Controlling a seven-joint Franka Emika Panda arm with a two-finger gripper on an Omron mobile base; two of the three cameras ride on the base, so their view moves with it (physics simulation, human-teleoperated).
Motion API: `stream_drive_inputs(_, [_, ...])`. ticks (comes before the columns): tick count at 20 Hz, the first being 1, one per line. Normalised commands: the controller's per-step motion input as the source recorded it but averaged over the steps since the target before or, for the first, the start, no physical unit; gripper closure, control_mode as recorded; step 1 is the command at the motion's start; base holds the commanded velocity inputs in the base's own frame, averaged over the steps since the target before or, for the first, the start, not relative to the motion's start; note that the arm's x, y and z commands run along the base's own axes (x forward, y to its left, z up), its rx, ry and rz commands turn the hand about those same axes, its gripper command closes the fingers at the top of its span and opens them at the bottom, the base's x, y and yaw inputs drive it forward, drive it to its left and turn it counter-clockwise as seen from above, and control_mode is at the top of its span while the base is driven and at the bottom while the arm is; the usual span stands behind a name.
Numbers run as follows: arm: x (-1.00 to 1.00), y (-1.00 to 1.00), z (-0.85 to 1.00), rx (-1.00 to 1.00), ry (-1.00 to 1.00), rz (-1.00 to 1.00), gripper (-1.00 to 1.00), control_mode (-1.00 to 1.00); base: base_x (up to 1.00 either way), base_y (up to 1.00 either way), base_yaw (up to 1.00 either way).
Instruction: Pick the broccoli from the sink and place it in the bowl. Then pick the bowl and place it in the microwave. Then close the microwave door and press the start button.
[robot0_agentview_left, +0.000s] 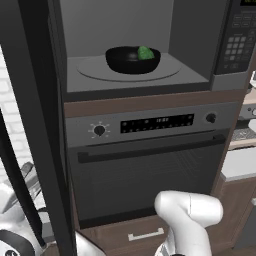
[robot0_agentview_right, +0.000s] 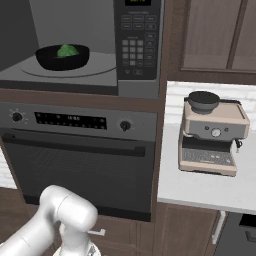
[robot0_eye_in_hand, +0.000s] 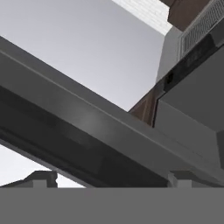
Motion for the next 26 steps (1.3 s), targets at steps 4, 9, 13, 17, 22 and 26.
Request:
stream_drive_inputs(4, [-0.21, -0.44, 0.43, 0.07, 0.0, 0.0, -1.0, -1.0, 0.0, 0.0, 0.0])
stream_drive_inputs(9, [-0.12, -0.53, 0.61, 0.08, 0.0, 0.0, -1.0, -1.0, 0.0, 0.0, 0.0])
stream_drive_inputs(13, [-0.27, -0.59, 0.42, 0.1, 0.0, 0.04, -1.0, -1.0, 0.0, 0.0, 0.0])
stream_drive_inputs(17, [-0.34, -0.78, 0.22, 0.14, 0.01, 0.17, -1.0, -1.0, 0.0, 0.0, 0.0])
stream_drive_inputs(22, [-0.28, -0.93, 0.13, 0.19, 0.06, 0.31, -1.0, -1.0, 0.0, 0.0, 0.0])
stream_drive_inputs(26, [-0.18, -0.95, 0.09, 0.23, 0.09, 0.36, -1.0, -1.0, 0.0, 0.0, 0.0])
